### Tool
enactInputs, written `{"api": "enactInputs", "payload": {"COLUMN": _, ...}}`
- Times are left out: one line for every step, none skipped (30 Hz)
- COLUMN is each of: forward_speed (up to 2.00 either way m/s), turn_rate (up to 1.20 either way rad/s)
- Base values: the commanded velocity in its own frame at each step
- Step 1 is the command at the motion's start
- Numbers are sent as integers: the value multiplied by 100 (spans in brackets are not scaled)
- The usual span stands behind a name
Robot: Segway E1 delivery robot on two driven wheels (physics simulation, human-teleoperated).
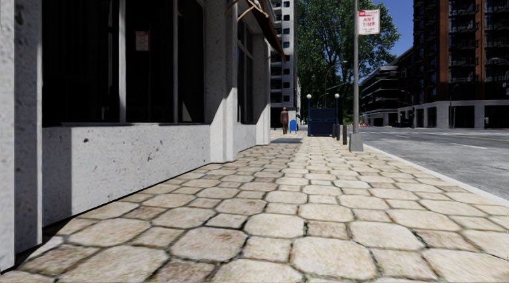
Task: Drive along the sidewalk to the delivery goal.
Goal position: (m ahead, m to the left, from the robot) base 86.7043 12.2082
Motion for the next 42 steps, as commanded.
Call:
{"api": "enactInputs", "payload": {"forward_speed": 200, "turn_rate": 0}}
{"api": "enactInputs", "payload": {"forward_speed": 200, "turn_rate": 0}}
{"api": "enactInputs", "payload": {"forward_speed": 200, "turn_rate": 0}}
{"api": "enactInputs", "payload": {"forward_speed": 200, "turn_rate": 0}}
{"api": "enactInputs", "payload": {"forward_speed": 200, "turn_rate": 0}}
{"api": "enactInputs", "payload": {"forward_speed": 200, "turn_rate": 0}}
{"api": "enactInputs", "payload": {"forward_speed": 200, "turn_rate": 0}}
{"api": "enactInputs", "payload": {"forward_speed": 200, "turn_rate": 0}}
{"api": "enactInputs", "payload": {"forward_speed": 200, "turn_rate": 0}}
{"api": "enactInputs", "payload": {"forward_speed": 200, "turn_rate": 0}}
{"api": "enactInputs", "payload": {"forward_speed": 200, "turn_rate": -18}}
{"api": "enactInputs", "payload": {"forward_speed": 200, "turn_rate": -34}}
{"api": "enactInputs", "payload": {"forward_speed": 200, "turn_rate": -34}}
{"api": "enactInputs", "payload": {"forward_speed": 200, "turn_rate": -43}}
{"api": "enactInputs", "payload": {"forward_speed": 200, "turn_rate": -46}}
{"api": "enactInputs", "payload": {"forward_speed": 200, "turn_rate": -47}}
{"api": "enactInputs", "payload": {"forward_speed": 200, "turn_rate": -47}}
{"api": "enactInputs", "payload": {"forward_speed": 200, "turn_rate": -47}}
{"api": "enactInputs", "payload": {"forward_speed": 200, "turn_rate": -47}}
{"api": "enactInputs", "payload": {"forward_speed": 200, "turn_rate": -47}}
{"api": "enactInputs", "payload": {"forward_speed": 200, "turn_rate": -47}}
{"api": "enactInputs", "payload": {"forward_speed": 200, "turn_rate": -47}}
{"api": "enactInputs", "payload": {"forward_speed": 200, "turn_rate": -47}}
{"api": "enactInputs", "payload": {"forward_speed": 200, "turn_rate": -47}}
{"api": "enactInputs", "payload": {"forward_speed": 200, "turn_rate": -47}}
{"api": "enactInputs", "payload": {"forward_speed": 200, "turn_rate": -47}}
{"api": "enactInputs", "payload": {"forward_speed": 200, "turn_rate": -45}}
{"api": "enactInputs", "payload": {"forward_speed": 200, "turn_rate": -45}}
{"api": "enactInputs", "payload": {"forward_speed": 200, "turn_rate": 0}}
{"api": "enactInputs", "payload": {"forward_speed": 200, "turn_rate": 0}}
{"api": "enactInputs", "payload": {"forward_speed": 200, "turn_rate": 0}}
{"api": "enactInputs", "payload": {"forward_speed": 200, "turn_rate": 0}}
{"api": "enactInputs", "payload": {"forward_speed": 200, "turn_rate": 0}}
{"api": "enactInputs", "payload": {"forward_speed": 200, "turn_rate": 0}}
{"api": "enactInputs", "payload": {"forward_speed": 200, "turn_rate": 0}}
{"api": "enactInputs", "payload": {"forward_speed": 200, "turn_rate": 0}}
{"api": "enactInputs", "payload": {"forward_speed": 200, "turn_rate": 0}}
{"api": "enactInputs", "payload": {"forward_speed": 200, "turn_rate": 0}}
{"api": "enactInputs", "payload": {"forward_speed": 200, "turn_rate": 0}}
{"api": "enactInputs", "payload": {"forward_speed": 200, "turn_rate": 0}}
{"api": "enactInputs", "payload": {"forward_speed": 200, "turn_rate": 0}}
{"api": "enactInputs", "payload": {"forward_speed": 200, "turn_rate": 0}}
